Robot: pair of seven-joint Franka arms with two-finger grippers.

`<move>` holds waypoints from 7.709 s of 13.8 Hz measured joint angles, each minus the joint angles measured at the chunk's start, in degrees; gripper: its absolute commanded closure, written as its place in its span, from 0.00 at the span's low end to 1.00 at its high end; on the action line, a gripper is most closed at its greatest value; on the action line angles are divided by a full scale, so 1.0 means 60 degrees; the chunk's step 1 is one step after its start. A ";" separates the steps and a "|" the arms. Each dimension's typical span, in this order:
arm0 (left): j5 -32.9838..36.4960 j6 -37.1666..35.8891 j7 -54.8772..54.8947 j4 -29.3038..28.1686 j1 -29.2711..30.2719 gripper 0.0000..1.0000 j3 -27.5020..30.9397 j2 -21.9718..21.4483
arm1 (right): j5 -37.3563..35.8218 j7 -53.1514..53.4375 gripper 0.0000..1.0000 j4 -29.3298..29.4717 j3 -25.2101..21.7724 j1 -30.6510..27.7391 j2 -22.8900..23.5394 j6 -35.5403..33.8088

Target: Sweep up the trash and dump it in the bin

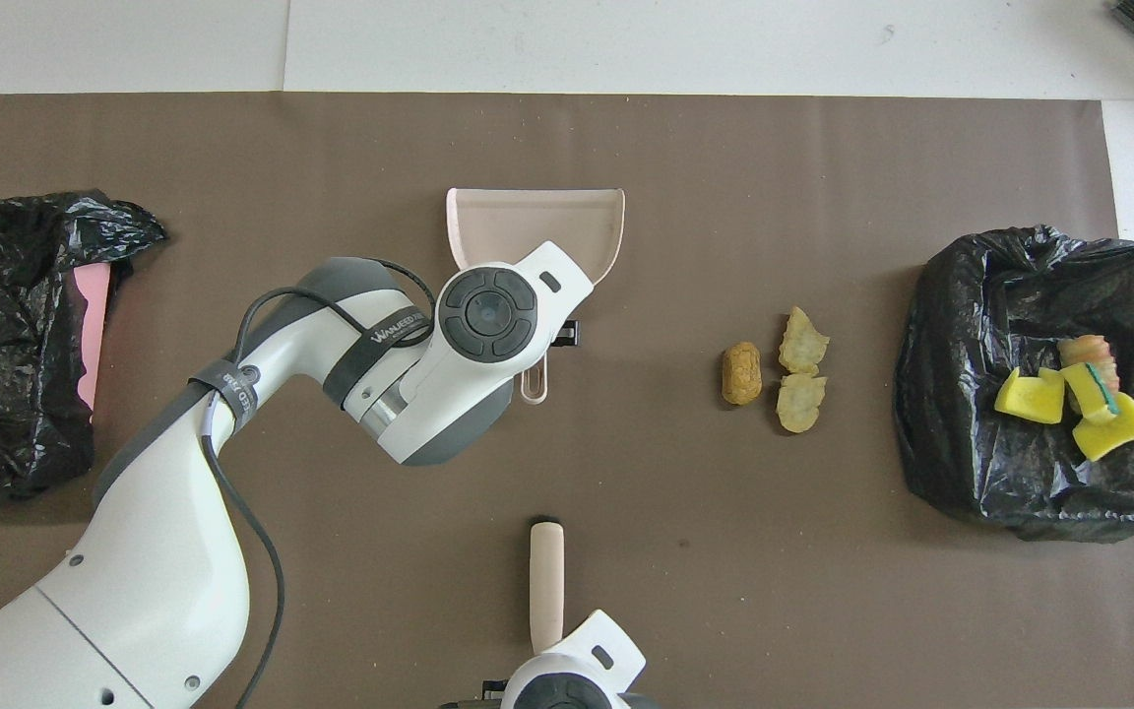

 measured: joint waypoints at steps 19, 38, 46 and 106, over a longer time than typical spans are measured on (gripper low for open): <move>0.0135 -0.0609 0.1304 0.0343 0.0112 0.98 -0.0179 -0.0155 | -0.0960 -0.3230 1.00 0.0681 -0.0175 -0.3832 -0.2277 -0.4477; -0.1229 -0.2337 1.2414 -0.1119 0.1105 1.00 -0.0618 -0.1558 | -0.4804 -0.6686 1.00 0.1750 -0.0156 -0.7976 0.0520 -0.2915; -0.1214 -0.1944 1.2471 -0.2208 0.0826 1.00 -0.0650 -0.2153 | -0.3173 -0.6330 1.00 0.1451 -0.0087 -0.7207 0.0804 -0.2387; 0.3507 -0.2071 2.2614 -0.0582 0.6438 1.00 0.4218 -0.3981 | -0.0475 -0.1583 0.13 -0.0624 0.0086 -0.1643 -0.0695 -0.0944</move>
